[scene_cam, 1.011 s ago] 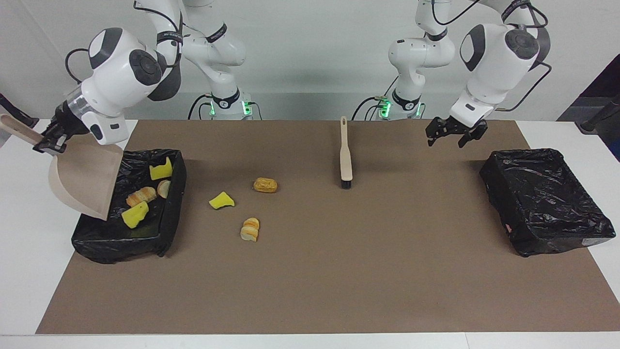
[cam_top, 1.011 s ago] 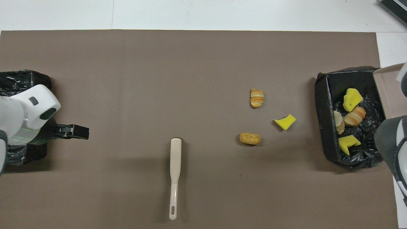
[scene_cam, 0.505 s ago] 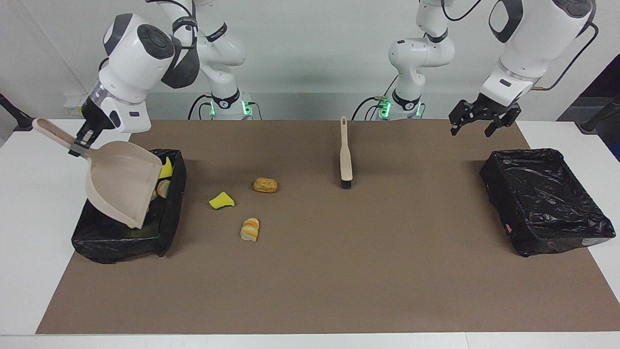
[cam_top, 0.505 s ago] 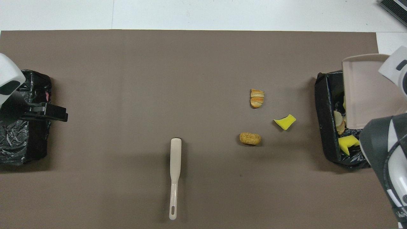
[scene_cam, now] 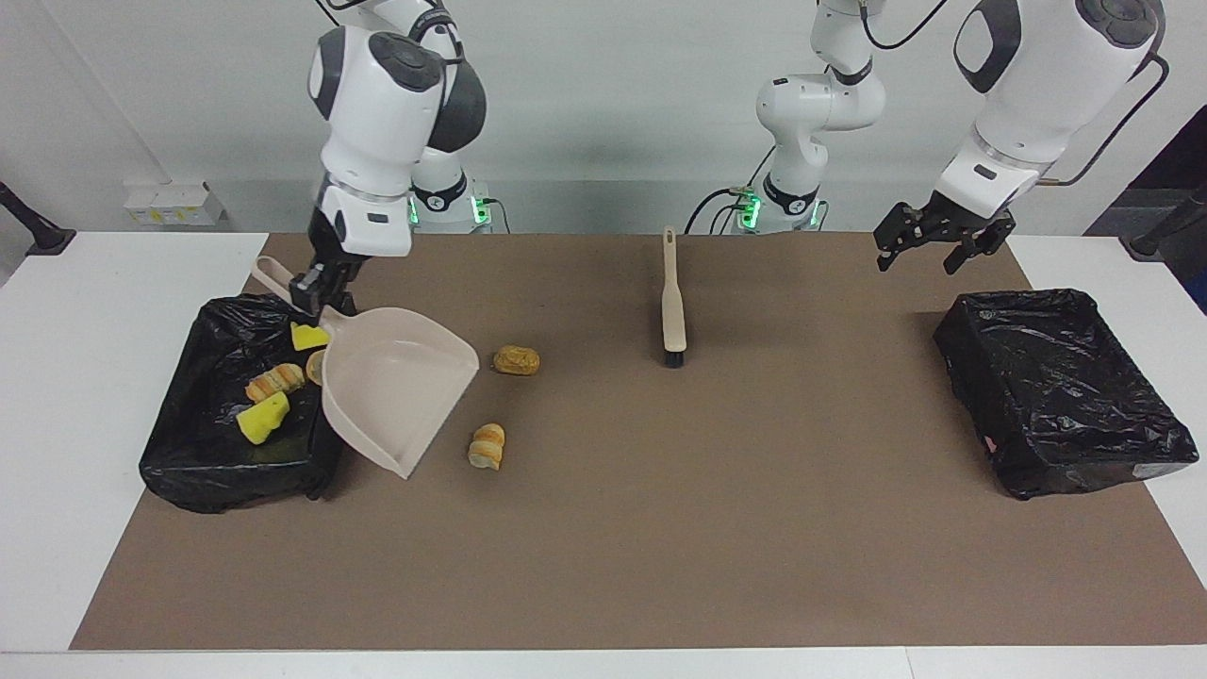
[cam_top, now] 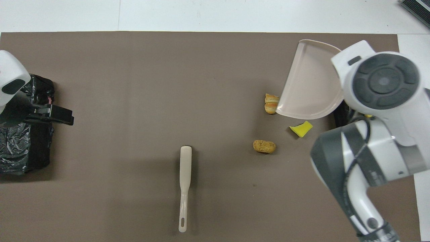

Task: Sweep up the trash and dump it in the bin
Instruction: 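Carry the empty dustpan back and set it on the table center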

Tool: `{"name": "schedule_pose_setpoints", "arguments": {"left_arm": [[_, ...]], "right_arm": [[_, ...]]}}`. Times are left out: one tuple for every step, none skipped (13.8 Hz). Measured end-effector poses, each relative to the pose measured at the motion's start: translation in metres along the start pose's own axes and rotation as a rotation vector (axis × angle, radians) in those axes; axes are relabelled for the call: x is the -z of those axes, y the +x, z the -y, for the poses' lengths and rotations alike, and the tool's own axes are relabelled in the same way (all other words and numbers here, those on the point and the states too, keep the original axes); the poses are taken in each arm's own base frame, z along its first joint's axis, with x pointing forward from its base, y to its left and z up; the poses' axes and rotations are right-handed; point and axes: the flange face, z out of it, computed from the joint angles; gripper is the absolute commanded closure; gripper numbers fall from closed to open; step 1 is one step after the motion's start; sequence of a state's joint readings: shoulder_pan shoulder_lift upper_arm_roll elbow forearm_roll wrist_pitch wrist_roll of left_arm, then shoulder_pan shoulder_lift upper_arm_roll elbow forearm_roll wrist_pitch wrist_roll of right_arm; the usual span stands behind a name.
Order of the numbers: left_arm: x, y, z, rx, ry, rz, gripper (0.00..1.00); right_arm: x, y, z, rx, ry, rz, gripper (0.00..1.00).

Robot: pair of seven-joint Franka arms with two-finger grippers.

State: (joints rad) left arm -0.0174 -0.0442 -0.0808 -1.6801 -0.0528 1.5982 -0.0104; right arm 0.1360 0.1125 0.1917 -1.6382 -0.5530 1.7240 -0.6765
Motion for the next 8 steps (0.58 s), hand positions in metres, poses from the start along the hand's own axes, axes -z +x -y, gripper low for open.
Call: {"name": "schedule_pose_setpoints", "arguments": {"left_arm": [[0.000, 0.000, 0.000, 0.000, 0.000, 0.001, 0.00], [0.000, 0.000, 0.000, 0.000, 0.000, 0.001, 0.00], [0.000, 0.000, 0.000, 0.000, 0.000, 0.002, 0.00], [0.000, 0.000, 0.000, 0.000, 0.000, 0.002, 0.00], [0.000, 0.000, 0.000, 0.000, 0.000, 0.002, 0.00], [0.000, 0.000, 0.000, 0.000, 0.000, 0.002, 0.00], [0.000, 0.000, 0.000, 0.000, 0.000, 0.002, 0.00], [0.000, 0.000, 0.000, 0.000, 0.000, 0.002, 0.00]], "right_arm": [[0.006, 0.028, 0.009, -0.091, 0.029, -0.022, 1.00], [0.010, 0.055, 0.015, -0.178, 0.053, -0.046, 1.00], [0.015, 0.081, 0.021, -0.263, 0.075, -0.071, 1.00], [0.018, 0.103, 0.027, -0.340, 0.105, -0.096, 1.00], [0.022, 0.124, 0.033, -0.423, 0.139, -0.119, 1.00], [0.025, 0.144, 0.040, -0.506, 0.169, -0.135, 1.00], [0.027, 0.165, 0.049, -0.587, 0.202, -0.144, 1.00], [0.027, 0.186, 0.062, -0.665, 0.246, -0.144, 1.00]]}}
